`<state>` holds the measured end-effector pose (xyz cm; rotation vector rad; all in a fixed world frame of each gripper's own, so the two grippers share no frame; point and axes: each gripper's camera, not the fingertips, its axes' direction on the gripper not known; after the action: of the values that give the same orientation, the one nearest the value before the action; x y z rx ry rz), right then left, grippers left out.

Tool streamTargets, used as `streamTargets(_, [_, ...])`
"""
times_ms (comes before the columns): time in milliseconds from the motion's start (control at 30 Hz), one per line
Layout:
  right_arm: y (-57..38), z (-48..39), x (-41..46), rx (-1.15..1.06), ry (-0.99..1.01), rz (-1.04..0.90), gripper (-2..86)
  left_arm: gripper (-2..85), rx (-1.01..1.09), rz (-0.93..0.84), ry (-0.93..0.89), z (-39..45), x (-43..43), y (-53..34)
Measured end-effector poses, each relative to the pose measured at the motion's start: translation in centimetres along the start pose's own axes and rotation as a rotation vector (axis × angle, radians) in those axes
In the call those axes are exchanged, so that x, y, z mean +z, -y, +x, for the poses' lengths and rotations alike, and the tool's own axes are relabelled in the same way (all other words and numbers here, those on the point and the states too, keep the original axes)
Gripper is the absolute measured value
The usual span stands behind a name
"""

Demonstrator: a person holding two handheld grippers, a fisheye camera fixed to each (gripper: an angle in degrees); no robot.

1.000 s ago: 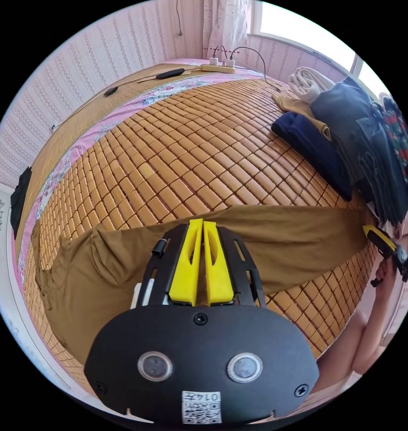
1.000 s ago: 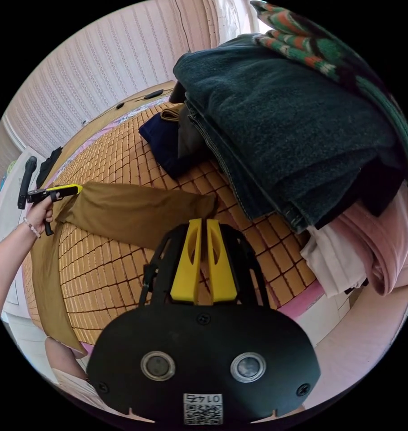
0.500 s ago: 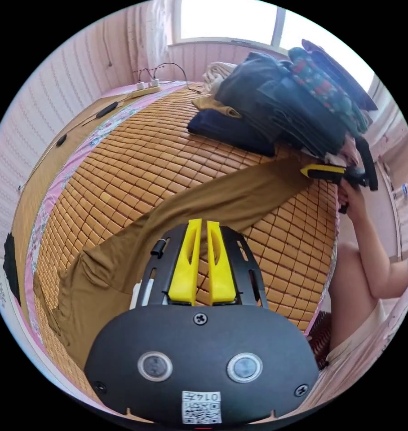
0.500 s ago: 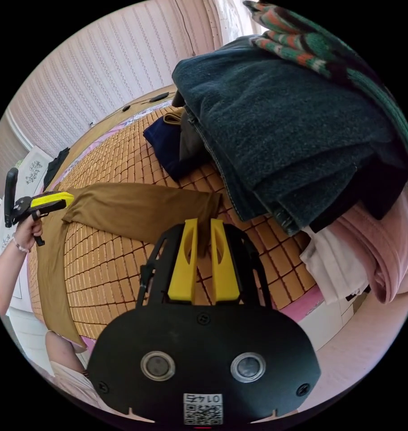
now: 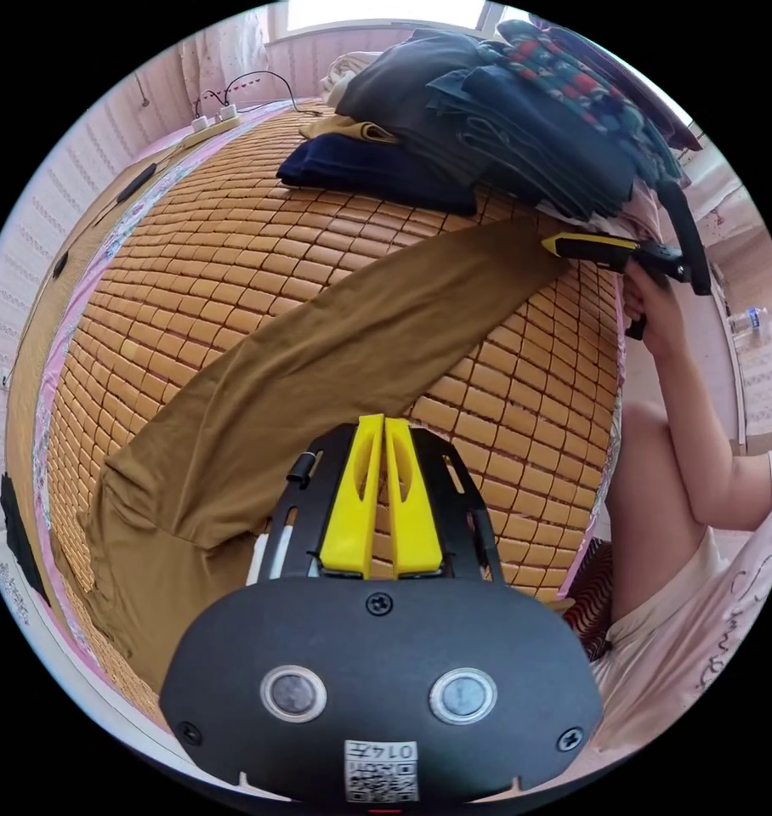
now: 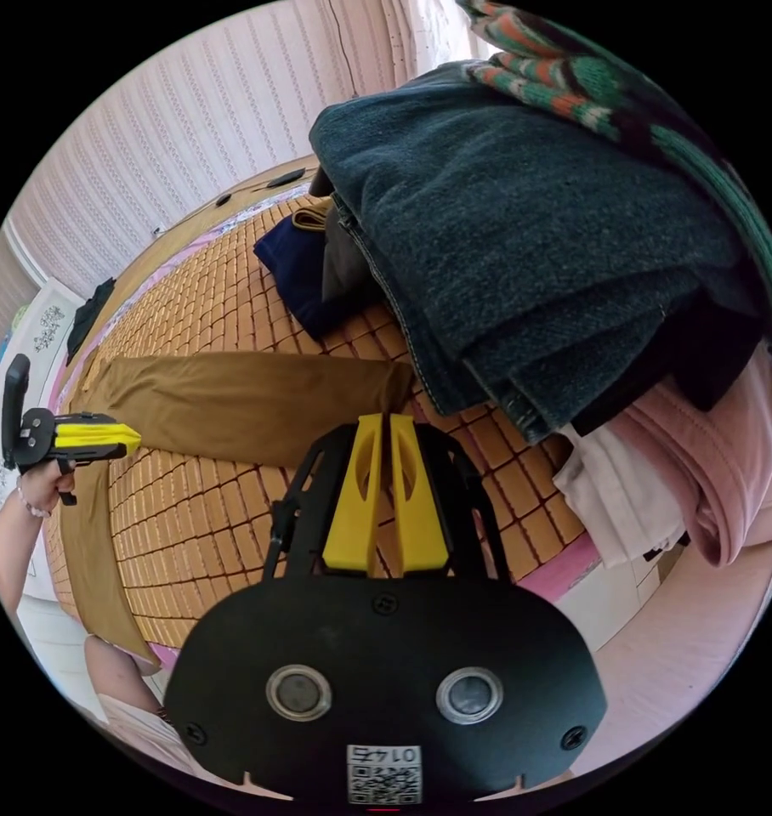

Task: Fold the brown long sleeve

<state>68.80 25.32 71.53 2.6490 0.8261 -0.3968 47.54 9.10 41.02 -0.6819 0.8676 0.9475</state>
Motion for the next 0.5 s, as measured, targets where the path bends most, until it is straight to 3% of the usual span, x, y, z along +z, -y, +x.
streamTargets(133, [-0.1,-0.2,0.3,-0.005,-0.007,-0.014,-0.4,3.0,-0.015,0.031,-0.064,-0.6,-1.9,-0.9])
streamTargets(333, [-0.5,-0.5,1.0,0.001,0.014,-0.005,-0.4,4.4,-0.304,0.146,0.17,-7.4,-3.9,-1.6])
streamTargets(500, [-0.9,-1.2,2.0,0.001,0.02,-0.001,-0.4,4.1,-0.486,-0.003,0.256,-12.0,-0.9,-1.3])
